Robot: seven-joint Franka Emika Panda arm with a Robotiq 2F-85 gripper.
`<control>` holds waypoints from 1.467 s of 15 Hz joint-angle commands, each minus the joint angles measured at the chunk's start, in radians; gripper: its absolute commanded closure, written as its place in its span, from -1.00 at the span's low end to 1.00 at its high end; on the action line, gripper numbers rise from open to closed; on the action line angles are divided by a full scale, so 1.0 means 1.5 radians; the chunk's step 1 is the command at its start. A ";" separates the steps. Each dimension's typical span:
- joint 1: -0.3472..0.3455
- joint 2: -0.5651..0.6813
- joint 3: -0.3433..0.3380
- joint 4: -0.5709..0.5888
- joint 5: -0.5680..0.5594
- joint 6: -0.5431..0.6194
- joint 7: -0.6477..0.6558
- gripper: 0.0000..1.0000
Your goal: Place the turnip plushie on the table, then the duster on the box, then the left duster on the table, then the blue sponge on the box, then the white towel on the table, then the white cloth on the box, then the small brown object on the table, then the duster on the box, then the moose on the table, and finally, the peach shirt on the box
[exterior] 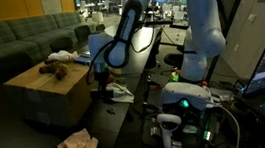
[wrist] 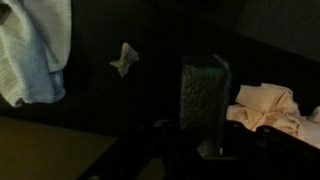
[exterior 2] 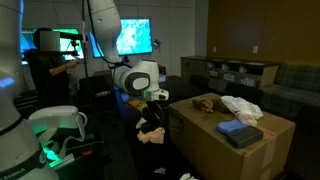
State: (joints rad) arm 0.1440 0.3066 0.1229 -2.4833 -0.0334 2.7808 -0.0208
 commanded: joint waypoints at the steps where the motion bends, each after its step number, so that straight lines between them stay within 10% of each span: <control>1: -0.020 -0.091 0.002 0.002 -0.008 -0.075 -0.045 0.84; 10: -0.050 -0.124 -0.015 0.112 -0.028 -0.143 -0.185 0.84; 22: -0.038 0.046 -0.077 0.303 -0.125 -0.146 -0.021 0.84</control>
State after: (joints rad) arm 0.0704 0.2986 0.0290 -2.1191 -0.1938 2.5921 -0.1269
